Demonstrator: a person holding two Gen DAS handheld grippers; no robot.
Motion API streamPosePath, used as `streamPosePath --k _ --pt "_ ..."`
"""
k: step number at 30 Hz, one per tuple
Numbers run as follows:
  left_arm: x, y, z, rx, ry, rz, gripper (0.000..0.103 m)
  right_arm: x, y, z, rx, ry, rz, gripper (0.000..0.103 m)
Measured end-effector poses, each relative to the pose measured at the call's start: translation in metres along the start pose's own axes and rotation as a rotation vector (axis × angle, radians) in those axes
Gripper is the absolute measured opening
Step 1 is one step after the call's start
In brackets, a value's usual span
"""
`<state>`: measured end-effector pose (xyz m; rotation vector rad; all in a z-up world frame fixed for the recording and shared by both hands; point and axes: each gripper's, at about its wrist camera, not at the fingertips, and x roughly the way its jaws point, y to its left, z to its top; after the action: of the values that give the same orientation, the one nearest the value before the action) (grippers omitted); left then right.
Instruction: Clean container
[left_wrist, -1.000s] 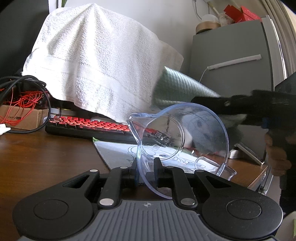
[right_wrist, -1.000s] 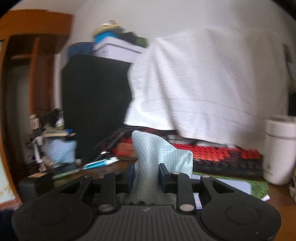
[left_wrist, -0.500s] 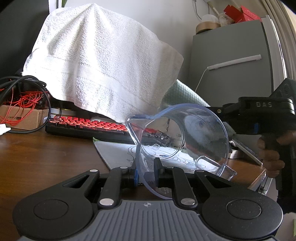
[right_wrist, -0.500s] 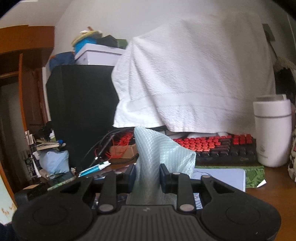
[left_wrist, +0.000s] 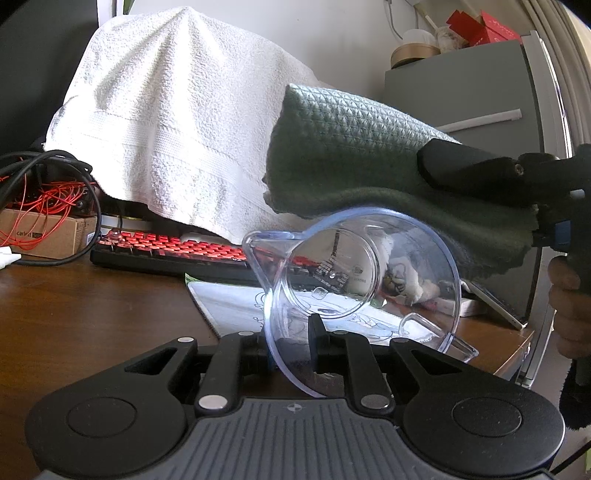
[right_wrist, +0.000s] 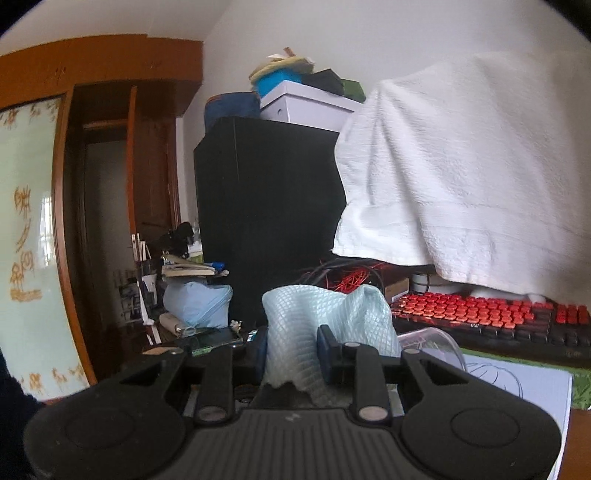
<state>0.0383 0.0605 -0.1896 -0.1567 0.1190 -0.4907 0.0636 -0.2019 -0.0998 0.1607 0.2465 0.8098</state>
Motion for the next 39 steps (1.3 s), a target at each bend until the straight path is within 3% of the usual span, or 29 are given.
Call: streamPosePath --k 5,28,34,39 --pt "0.000 0.000 0.000 0.001 0.002 -0.002 0.016 0.002 -0.001 0.000 0.003 -0.002 0.001 0.016" --pt "-0.001 -0.001 0.000 0.004 0.009 -0.011 0.017 0.009 -0.009 0.006 0.082 -0.013 -0.039 0.016" --pt "-0.020 0.007 0.005 -0.058 0.011 -0.038 0.016 0.009 -0.008 0.006 0.087 -0.011 -0.040 0.016" --pt "-0.046 -0.002 0.013 0.009 0.016 -0.025 0.016 0.010 -0.006 0.006 0.091 -0.009 -0.041 0.016"
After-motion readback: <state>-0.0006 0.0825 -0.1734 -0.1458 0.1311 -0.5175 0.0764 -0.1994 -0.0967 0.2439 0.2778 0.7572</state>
